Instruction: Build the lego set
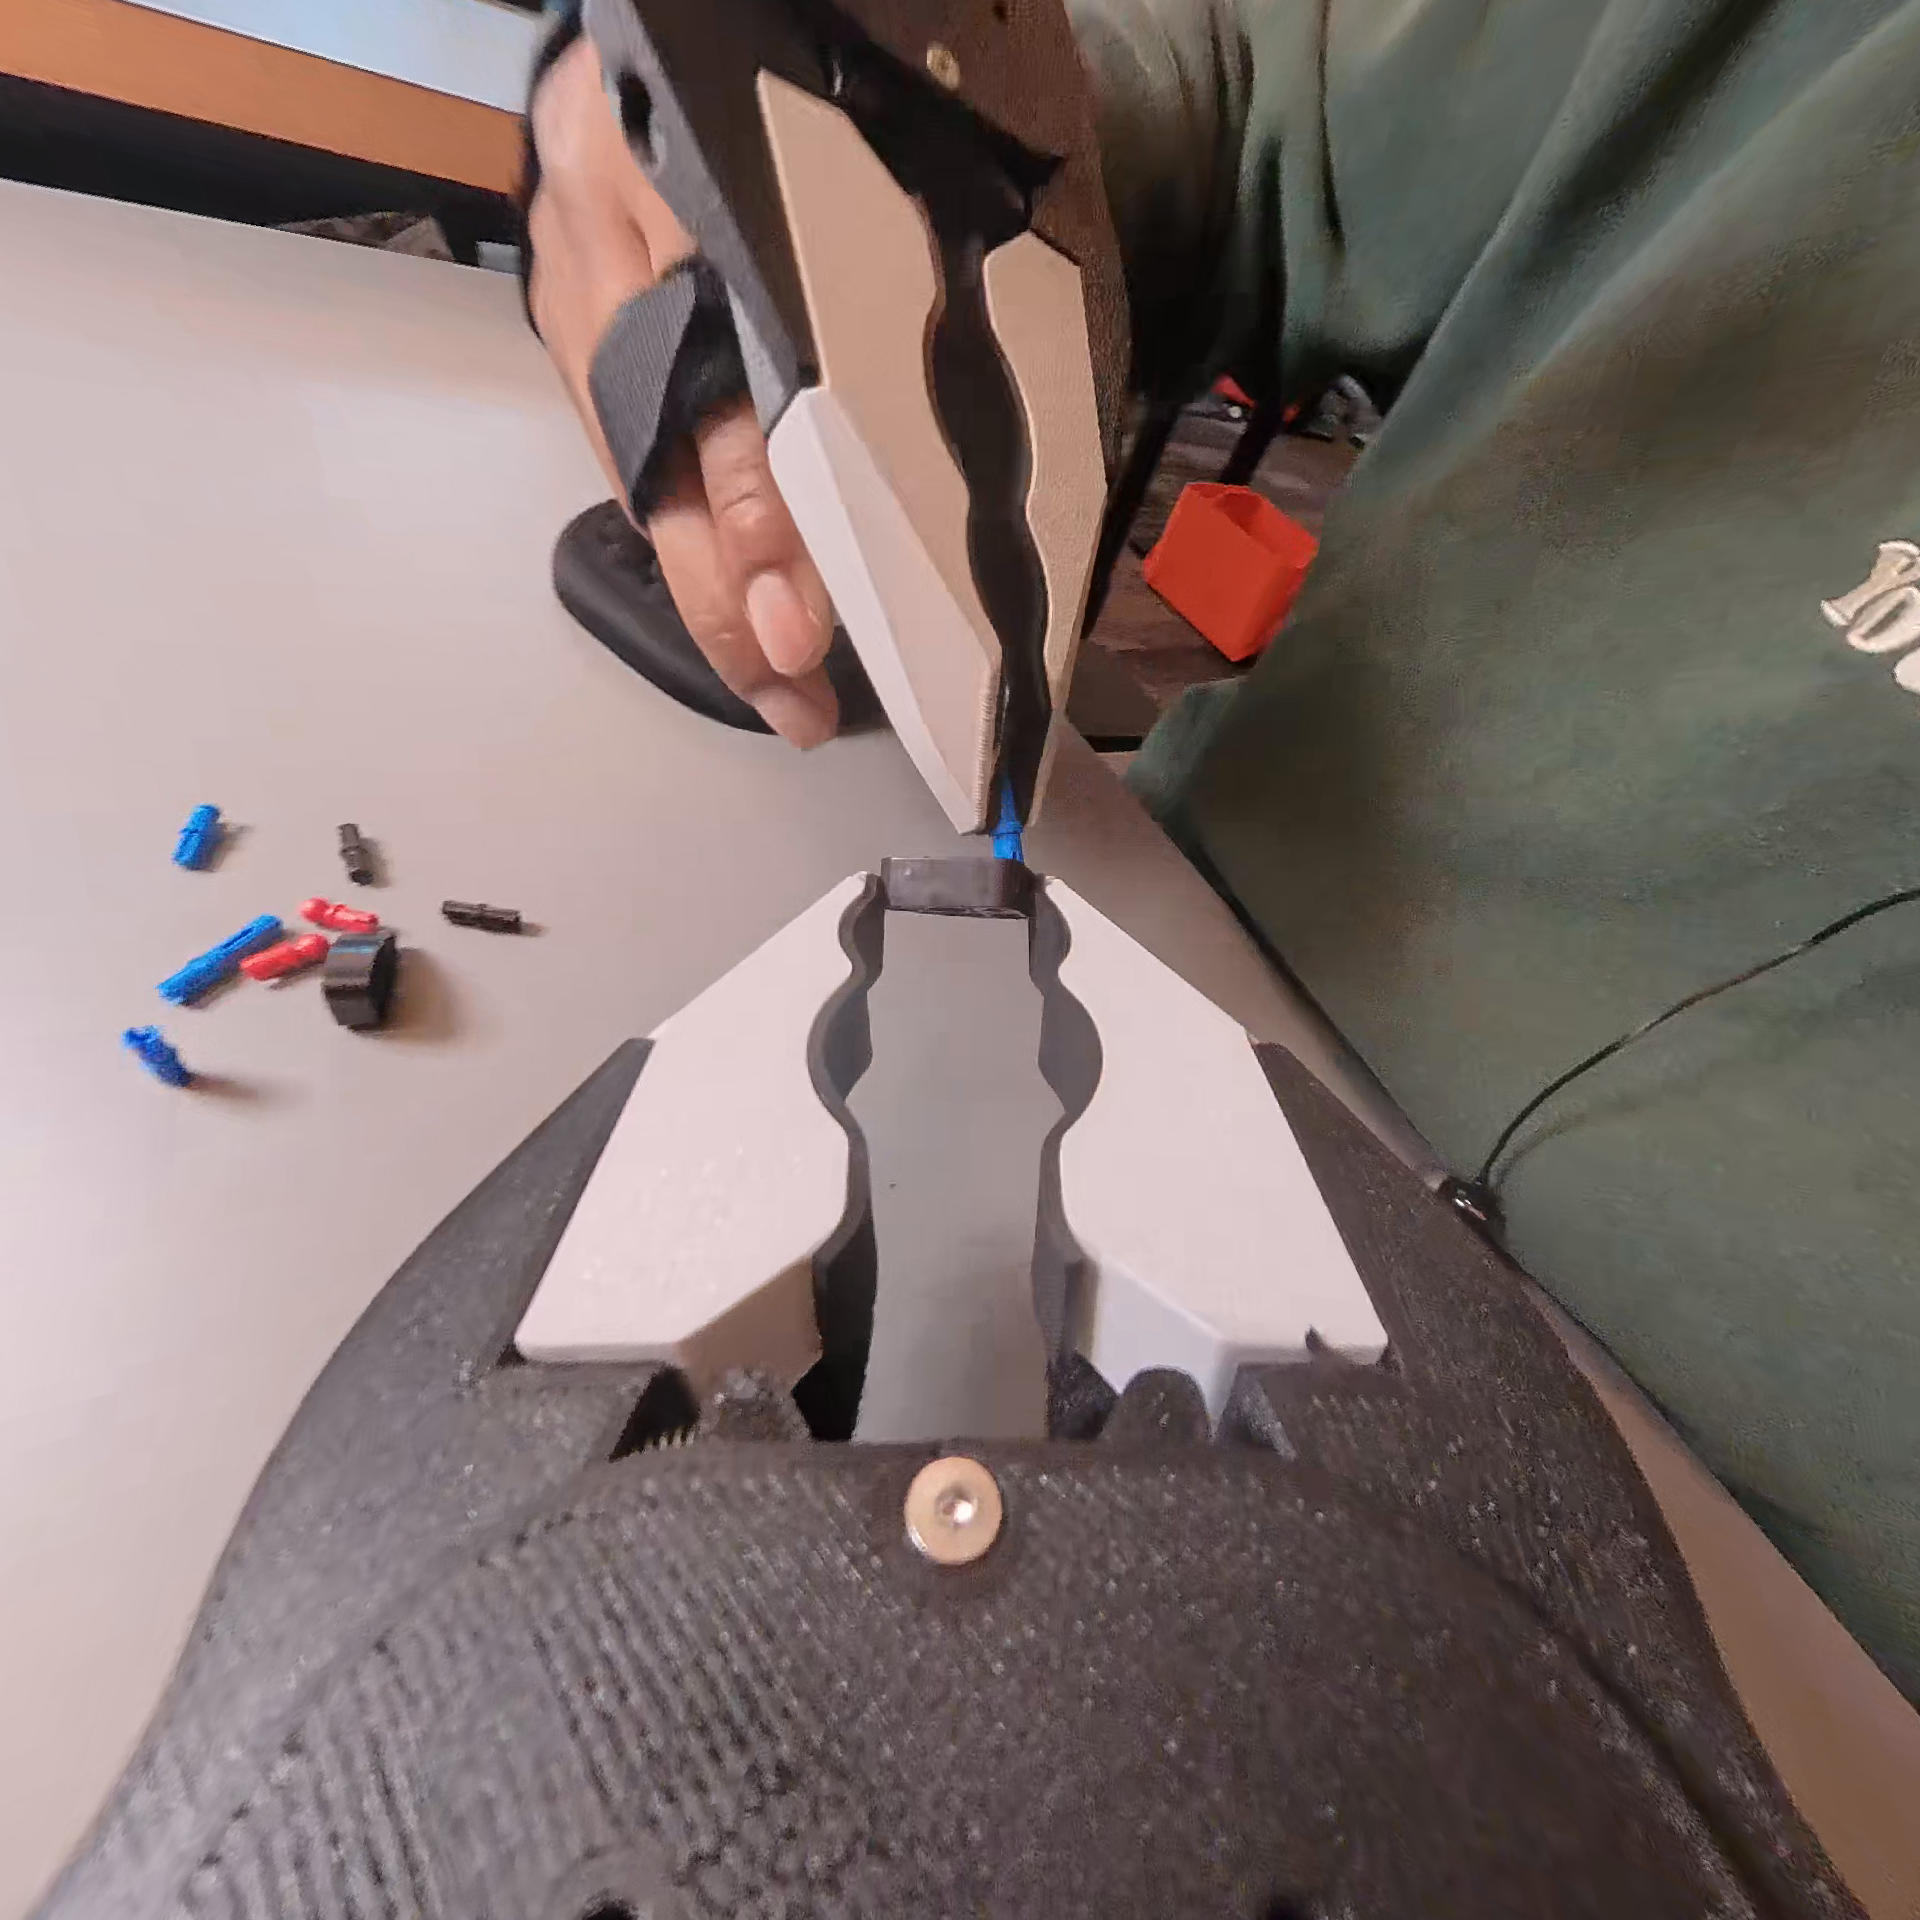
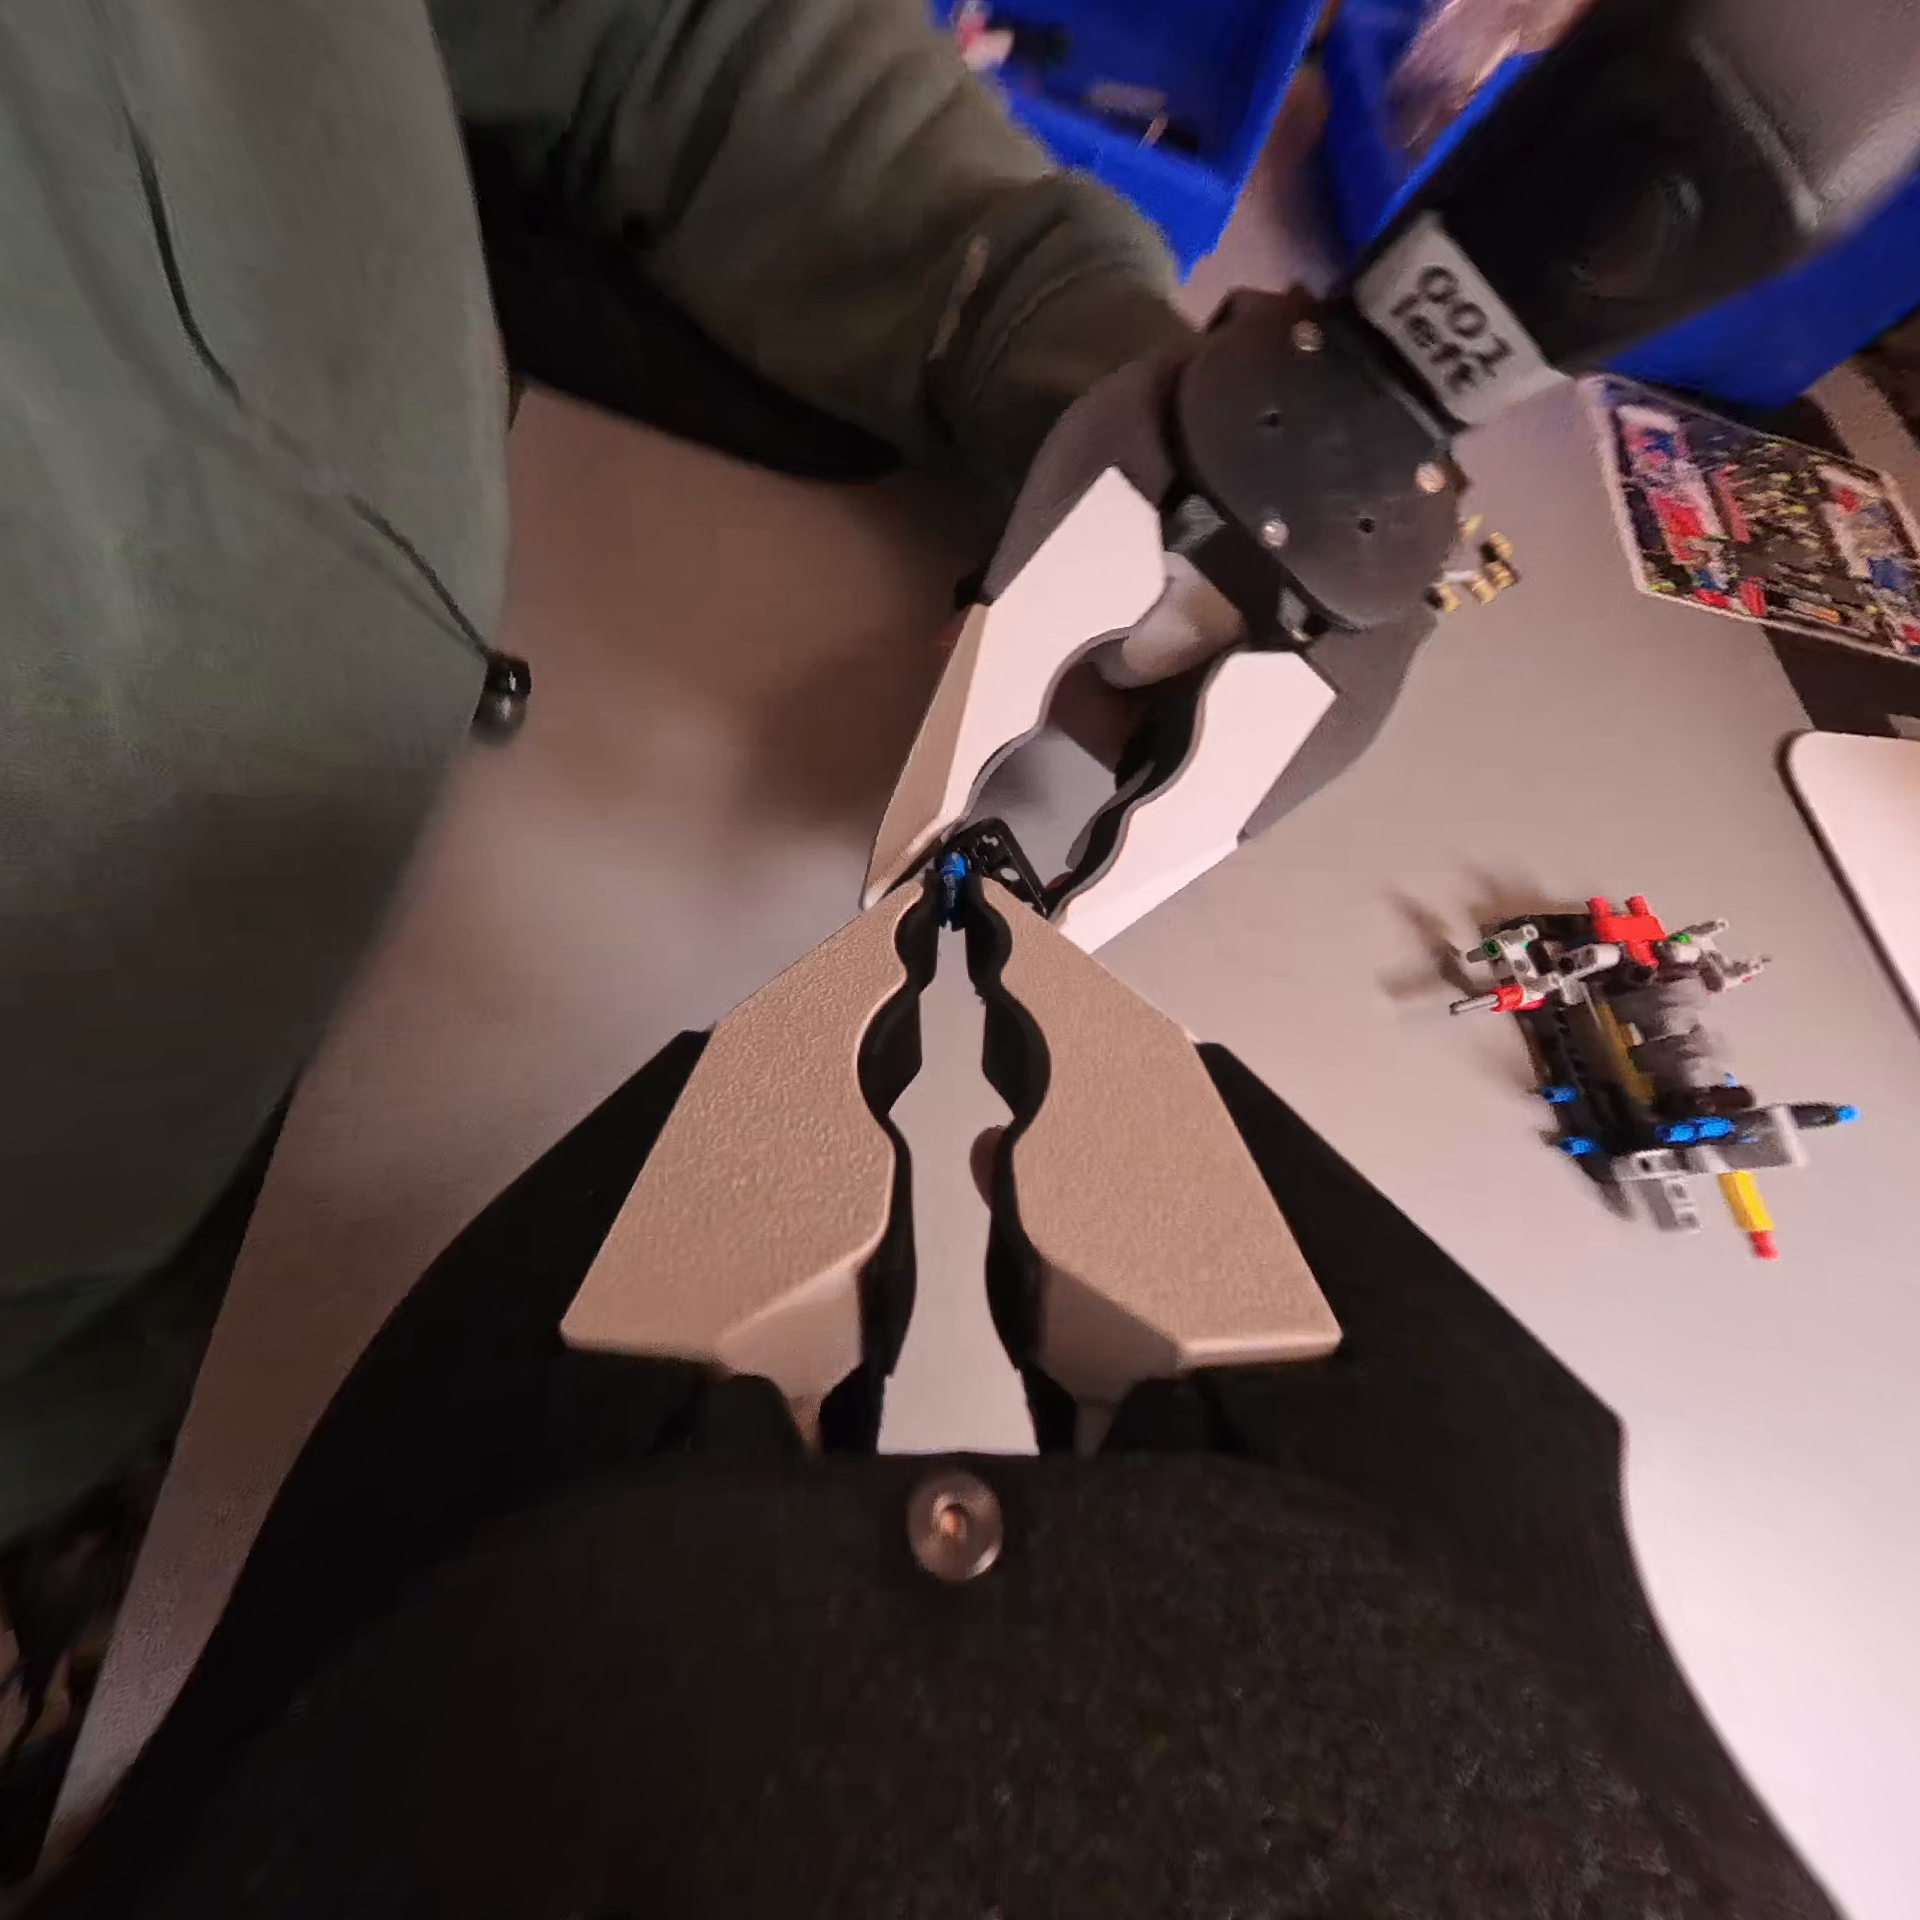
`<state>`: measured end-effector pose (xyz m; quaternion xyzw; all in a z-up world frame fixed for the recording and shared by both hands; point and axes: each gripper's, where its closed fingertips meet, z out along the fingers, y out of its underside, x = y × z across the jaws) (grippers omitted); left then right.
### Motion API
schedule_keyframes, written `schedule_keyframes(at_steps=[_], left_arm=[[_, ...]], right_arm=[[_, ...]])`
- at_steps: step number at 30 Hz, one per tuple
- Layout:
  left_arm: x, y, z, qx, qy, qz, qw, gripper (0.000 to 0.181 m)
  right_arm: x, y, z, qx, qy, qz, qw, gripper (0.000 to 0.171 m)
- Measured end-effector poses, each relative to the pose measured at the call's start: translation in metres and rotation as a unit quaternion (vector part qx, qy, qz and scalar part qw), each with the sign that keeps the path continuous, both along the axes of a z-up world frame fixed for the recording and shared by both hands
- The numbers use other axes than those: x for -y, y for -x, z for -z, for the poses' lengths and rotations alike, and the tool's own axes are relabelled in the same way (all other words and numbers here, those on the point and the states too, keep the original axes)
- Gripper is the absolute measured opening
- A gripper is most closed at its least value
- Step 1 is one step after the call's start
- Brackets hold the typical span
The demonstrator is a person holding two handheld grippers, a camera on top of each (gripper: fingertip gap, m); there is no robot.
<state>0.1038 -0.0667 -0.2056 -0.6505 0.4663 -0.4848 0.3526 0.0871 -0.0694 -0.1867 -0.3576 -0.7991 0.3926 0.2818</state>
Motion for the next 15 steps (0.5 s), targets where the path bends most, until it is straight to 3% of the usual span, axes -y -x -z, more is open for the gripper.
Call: schedule_keyframes(at_steps=[1, 8, 13, 15], left_arm=[[-0.003, 0.002, 0.0, -0.004, -0.004, -0.013, 1.0, 0.026], [-0.011, 0.015, -0.016, 0.031, 0.007, -0.102, 0.994, 0.028], [-0.016, 0.023, -0.021, 0.048, 0.006, -0.172, 0.984, 0.013], [-0.017, 0.031, -0.016, 0.02, -0.008, -0.193, 0.981, 0.018]], right_arm=[[-0.002, 0.001, 0.0, -0.014, 0.029, 0.011, 0.999, 0.002], [-0.014, 0.007, -0.006, -0.094, 0.147, 0.043, 0.984, 0.002], [-0.016, 0.01, -0.008, -0.106, 0.169, 0.029, 0.979, 0.002], [-0.018, 0.012, -0.003, -0.098, 0.161, 0.031, 0.981, 0.002]])
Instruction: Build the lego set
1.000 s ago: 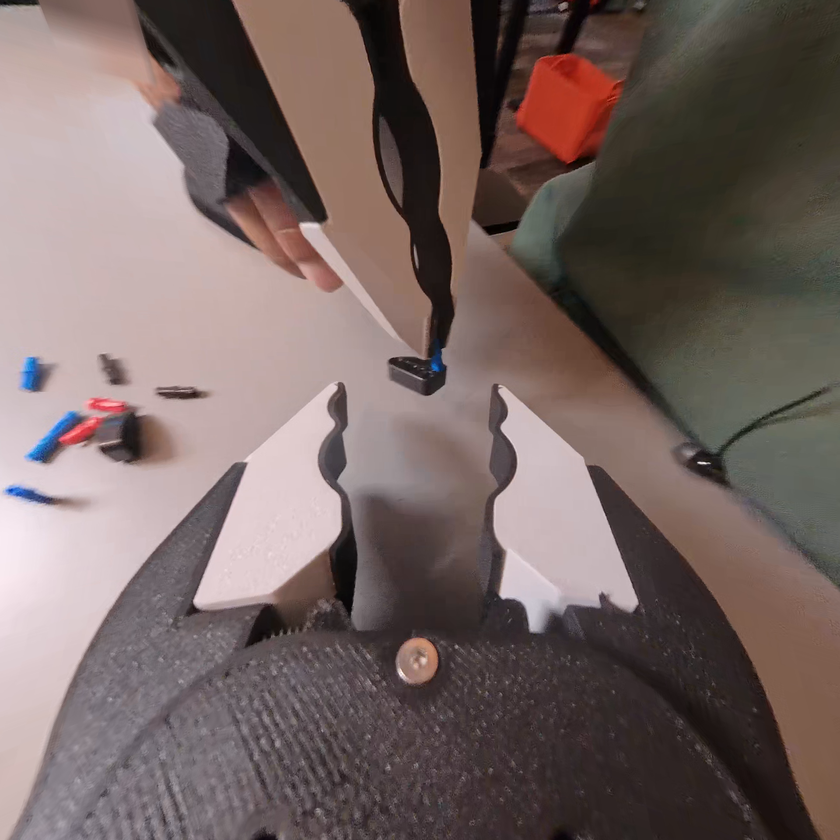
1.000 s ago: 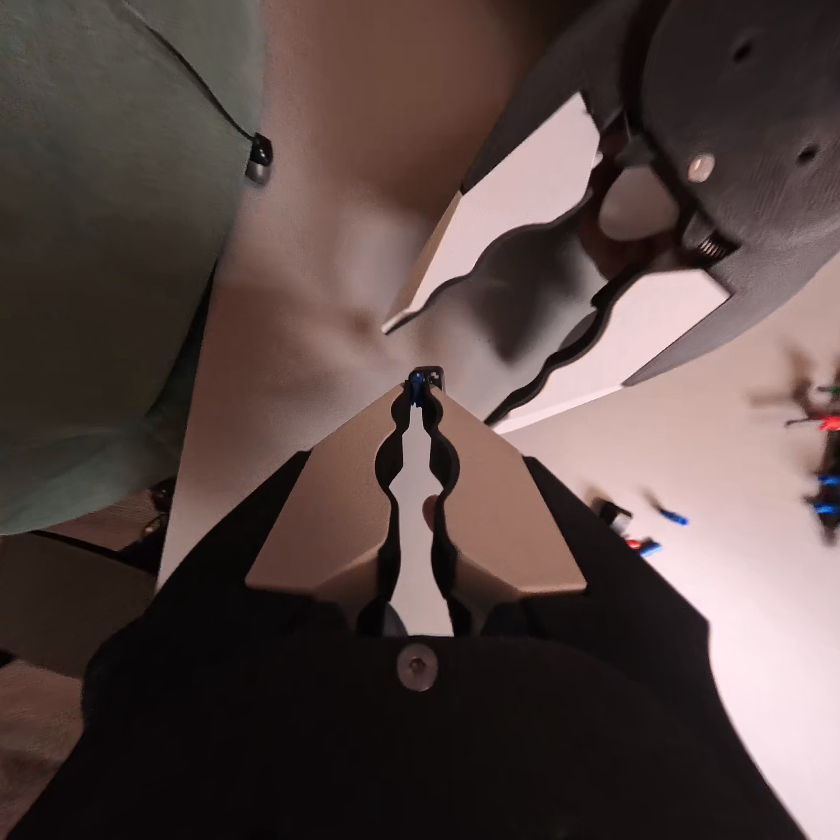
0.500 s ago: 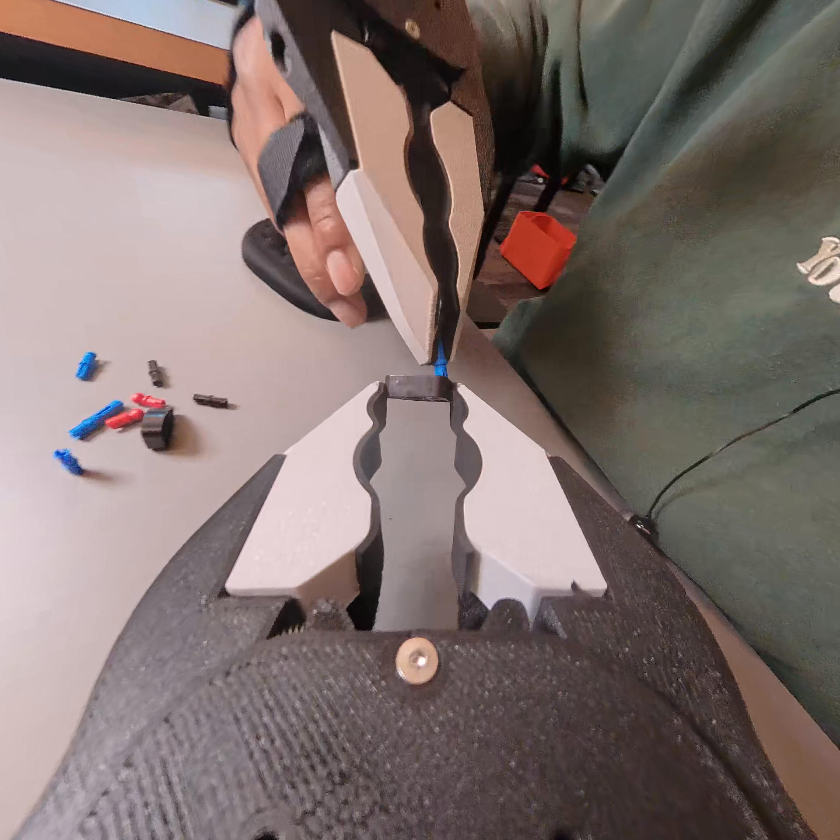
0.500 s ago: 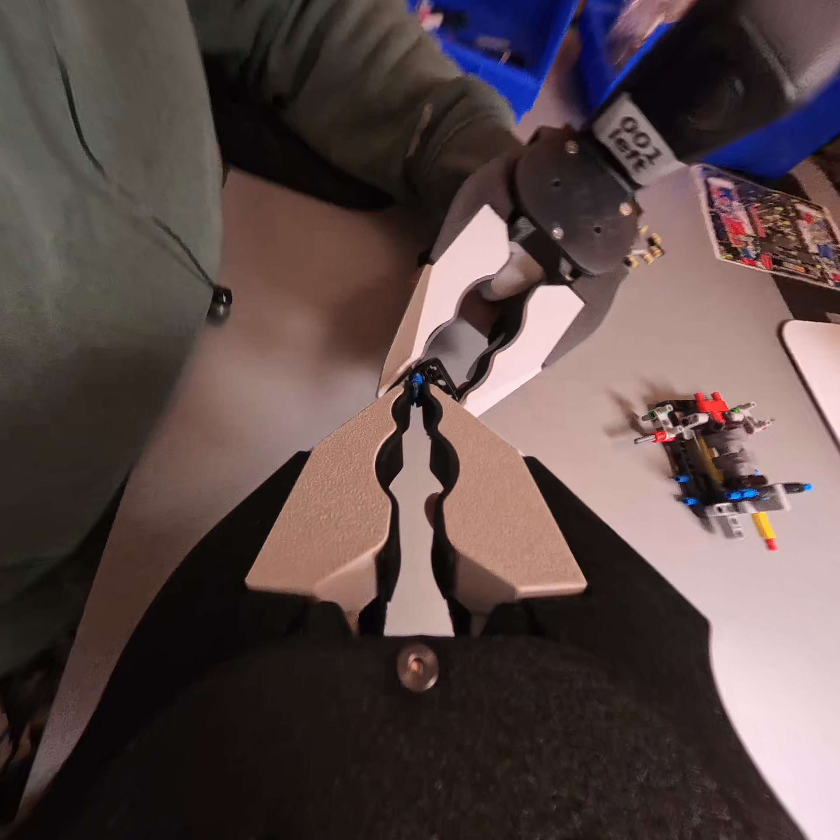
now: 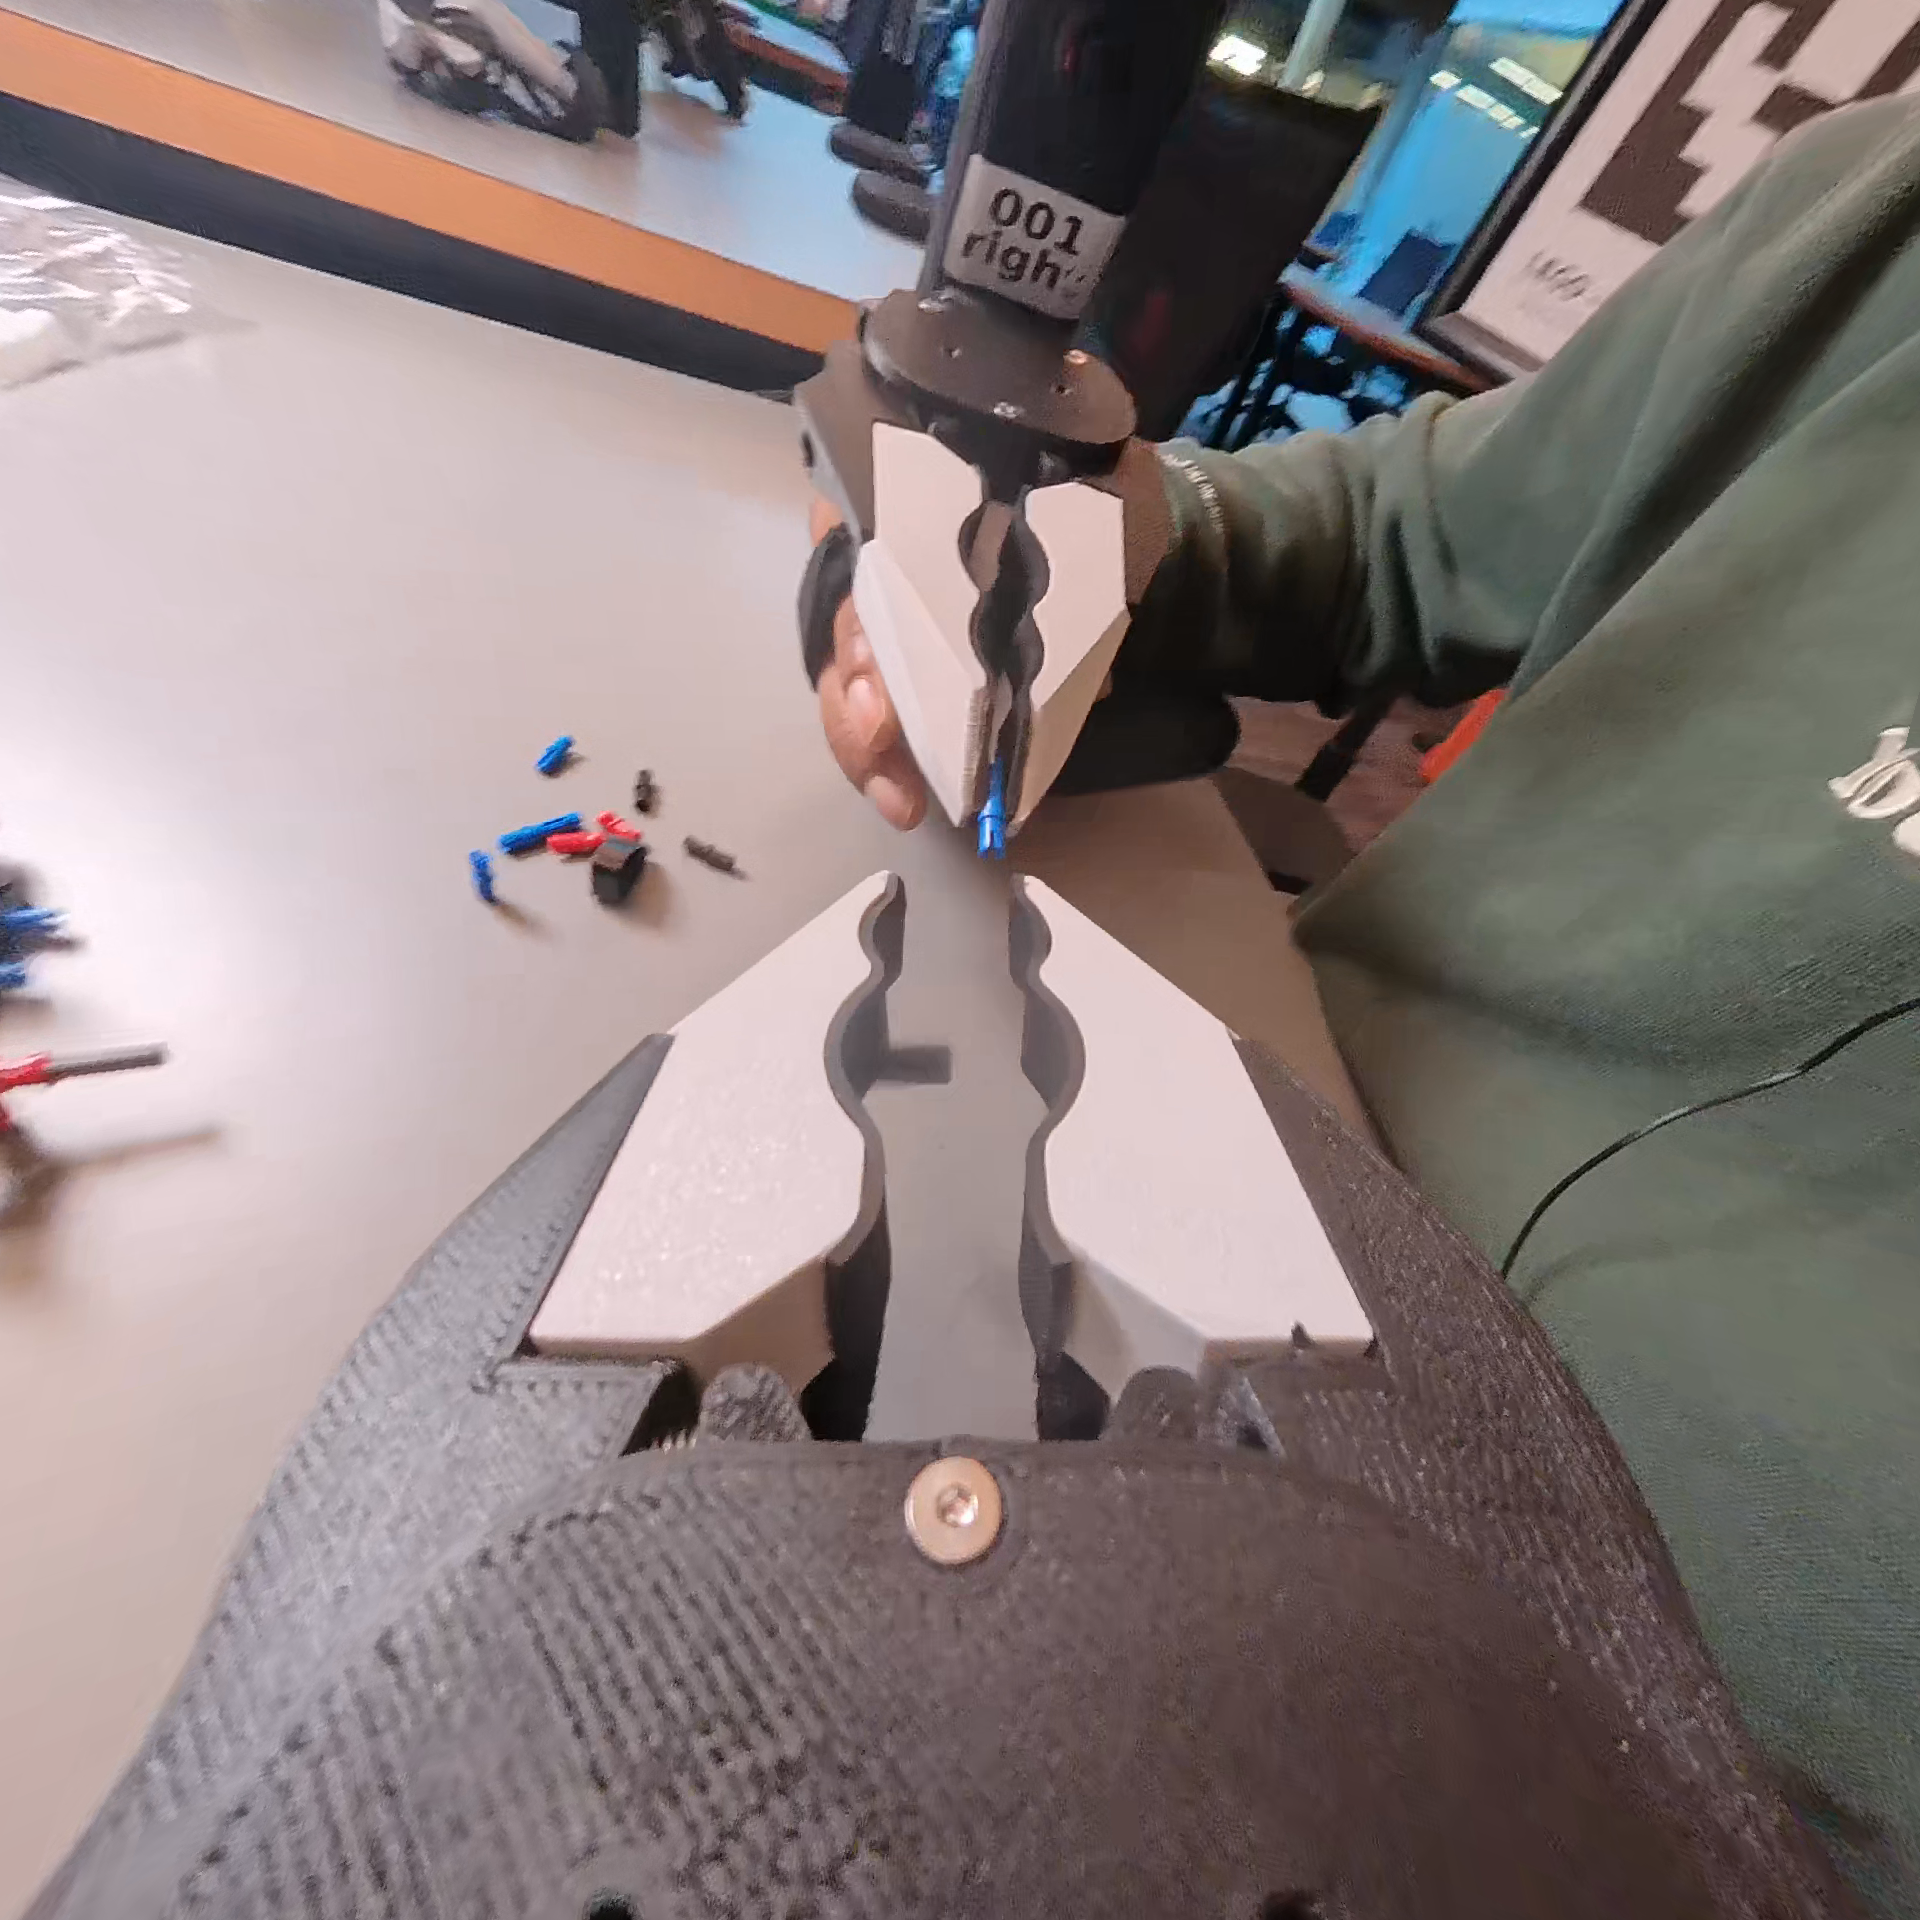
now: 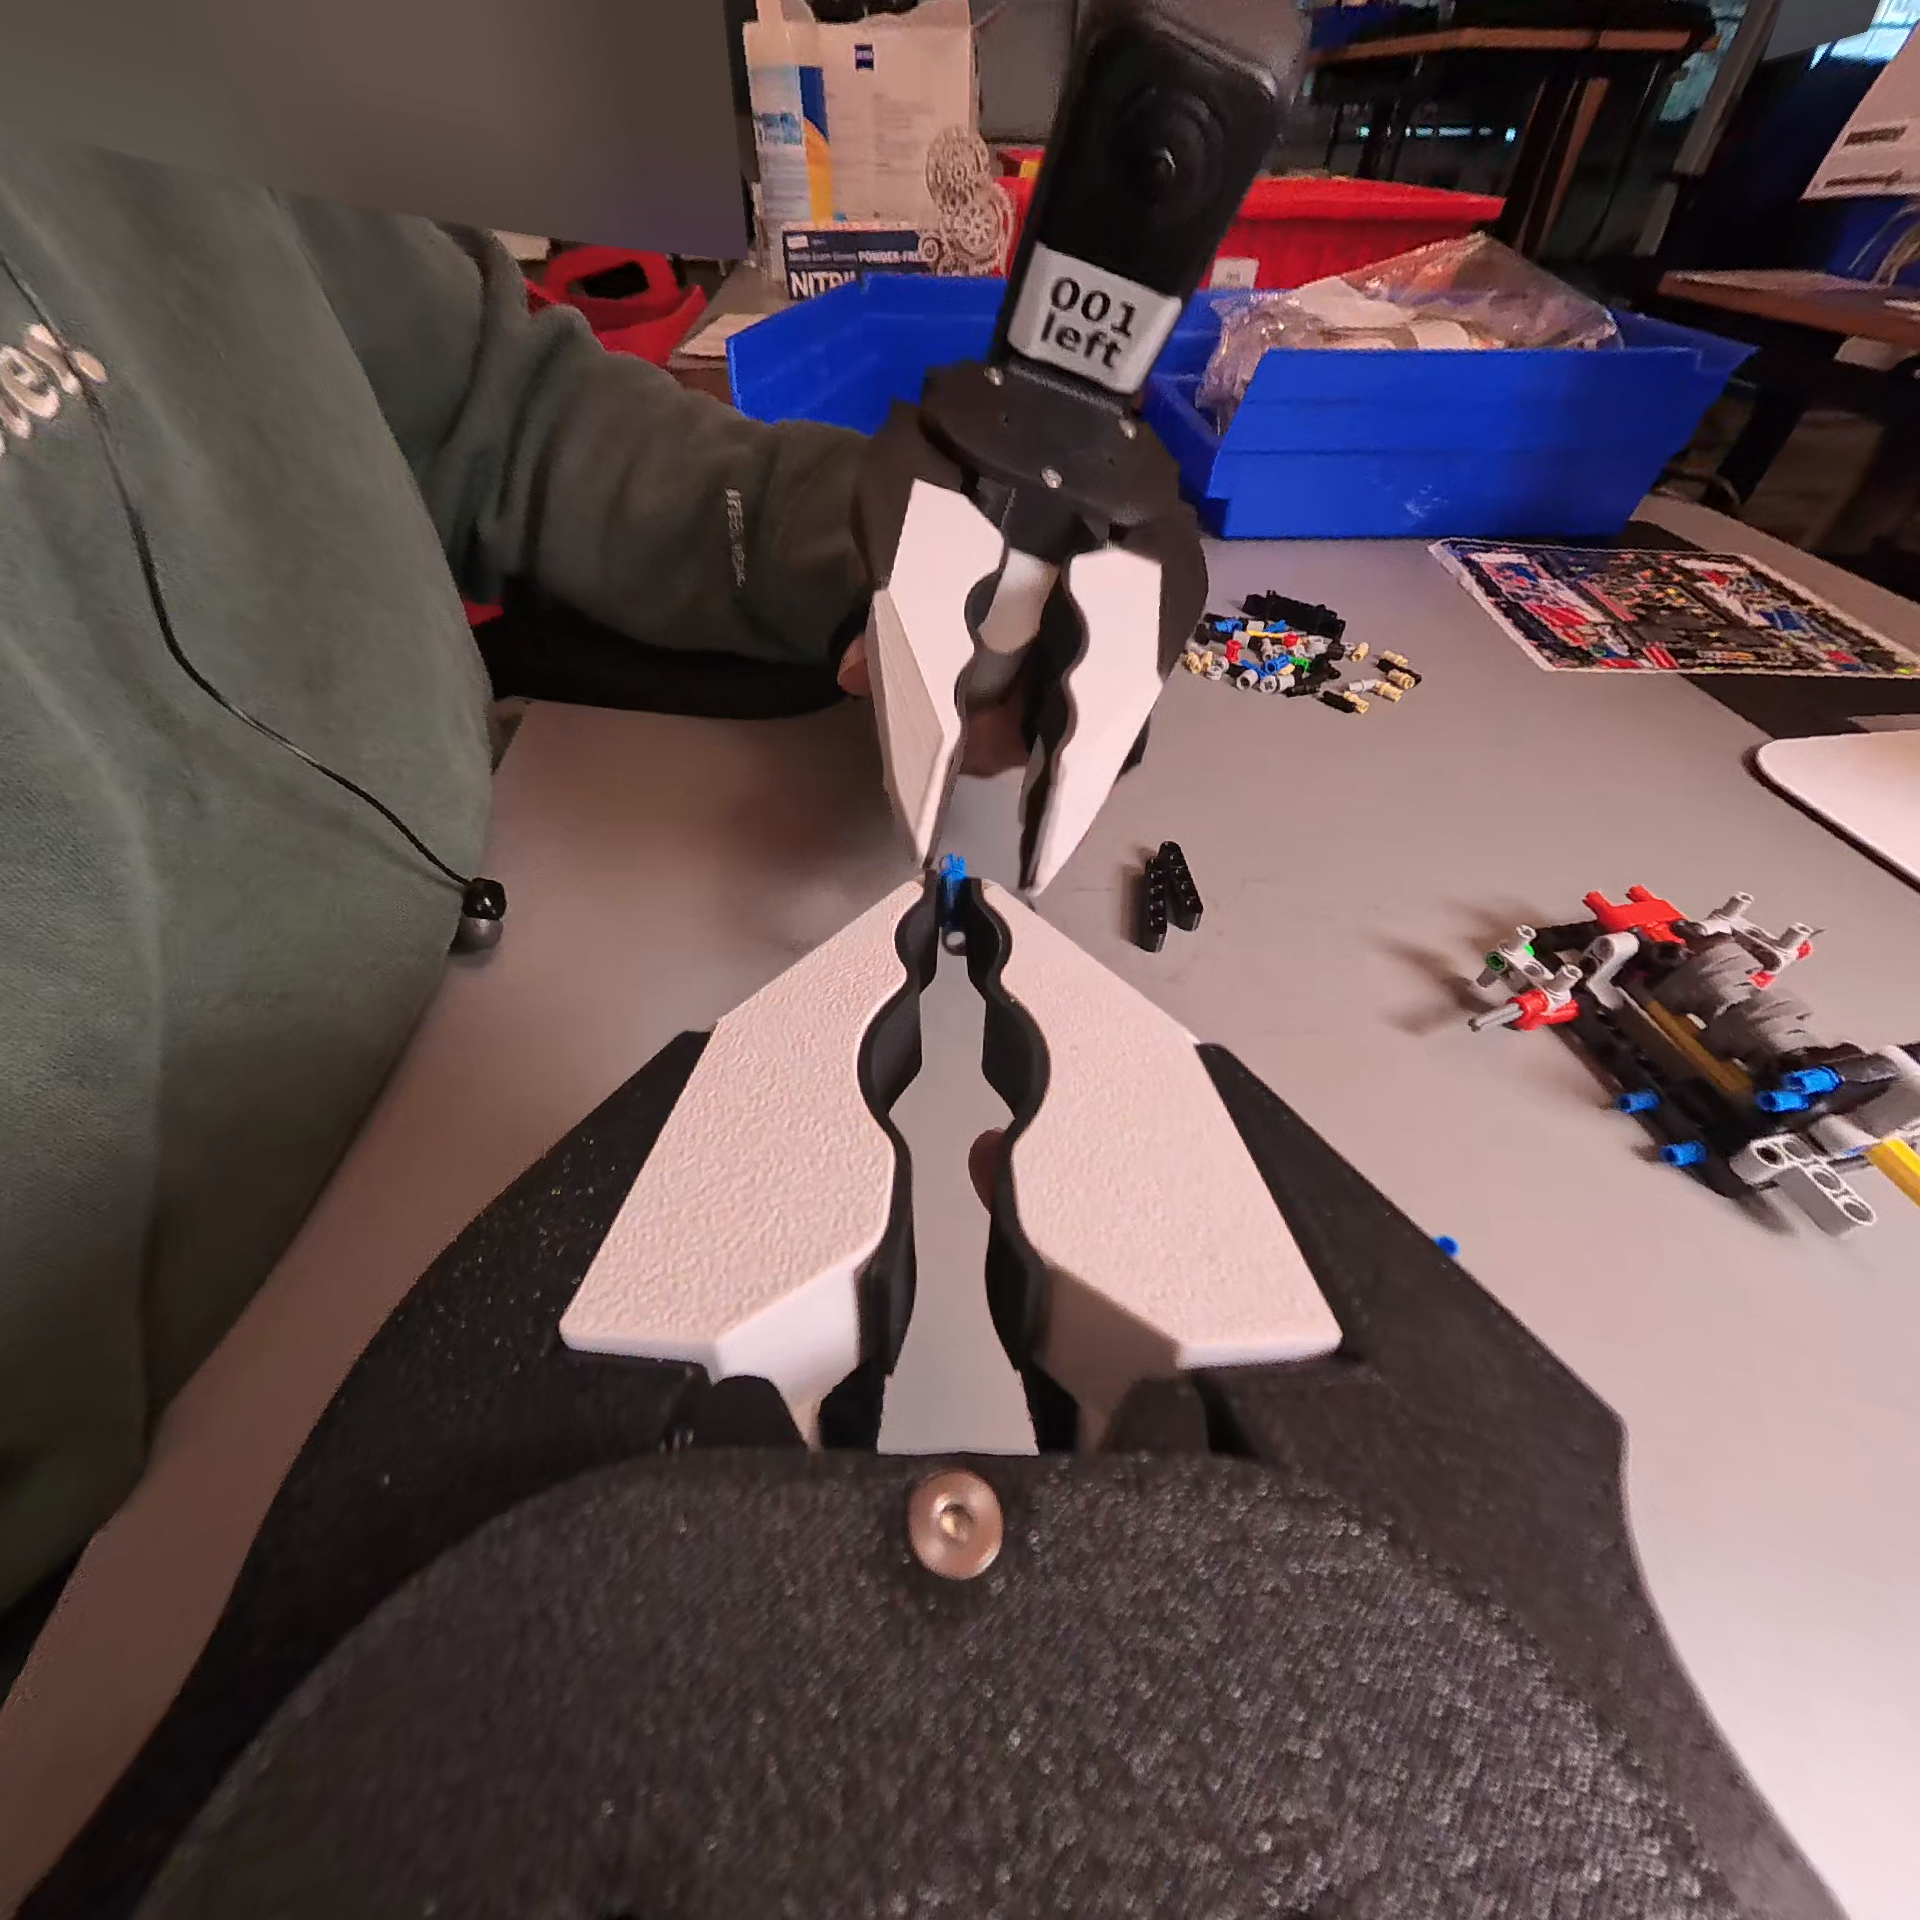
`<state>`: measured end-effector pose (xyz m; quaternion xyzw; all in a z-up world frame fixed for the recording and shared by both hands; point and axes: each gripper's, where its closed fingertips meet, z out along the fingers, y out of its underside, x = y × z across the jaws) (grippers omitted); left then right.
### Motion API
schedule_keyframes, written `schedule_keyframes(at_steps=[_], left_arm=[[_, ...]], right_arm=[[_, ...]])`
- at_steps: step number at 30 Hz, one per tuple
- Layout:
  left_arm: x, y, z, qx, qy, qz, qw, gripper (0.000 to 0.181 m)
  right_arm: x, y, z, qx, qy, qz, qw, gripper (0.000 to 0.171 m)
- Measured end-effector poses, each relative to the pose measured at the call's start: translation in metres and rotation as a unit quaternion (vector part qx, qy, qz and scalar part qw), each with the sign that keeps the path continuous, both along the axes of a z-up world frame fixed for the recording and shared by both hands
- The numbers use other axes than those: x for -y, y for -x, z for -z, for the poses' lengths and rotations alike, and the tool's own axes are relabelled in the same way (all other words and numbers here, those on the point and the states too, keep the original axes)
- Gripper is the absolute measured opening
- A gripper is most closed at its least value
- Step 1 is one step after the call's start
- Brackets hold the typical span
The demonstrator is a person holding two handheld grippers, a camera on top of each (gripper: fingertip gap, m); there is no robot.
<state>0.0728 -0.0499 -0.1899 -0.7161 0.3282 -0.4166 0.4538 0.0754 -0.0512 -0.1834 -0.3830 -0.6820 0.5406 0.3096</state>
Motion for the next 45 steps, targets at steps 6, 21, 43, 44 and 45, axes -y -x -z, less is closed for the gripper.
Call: schedule_keyframes(at_steps=[6, 21, 43, 44, 45], left_arm=[[0.001, 0.029, 0.027, -0.107, -0.005, -0.044, 0.993, 0.031], [0.005, 0.05, 0.074, -0.249, 0.008, -0.051, 0.967, 0.022], [0.006, 0.018, 0.077, -0.255, -0.03, 0.022, 0.966, 0.023], [0.01, 0.011, 0.075, -0.245, -0.034, 0.039, 0.968, 0.024], [0.012, 0.008, 0.073, -0.24, -0.038, 0.048, 0.969, 0.029]], right_arm=[[-0.009, 0.002, 0.022, 0.046, -0.031, 0.02, 0.998, 0.002], [-0.021, 0.007, 0.039, 0.077, -0.036, 0.047, 0.995, 0.002], [-0.021, 0.009, 0.044, 0.093, -0.037, 0.047, 0.994, 0.002], [-0.021, 0.009, 0.045, 0.094, -0.039, 0.046, 0.994, 0.002], [-0.02, 0.009, 0.045, 0.093, -0.041, 0.045, 0.994, 0.002]])
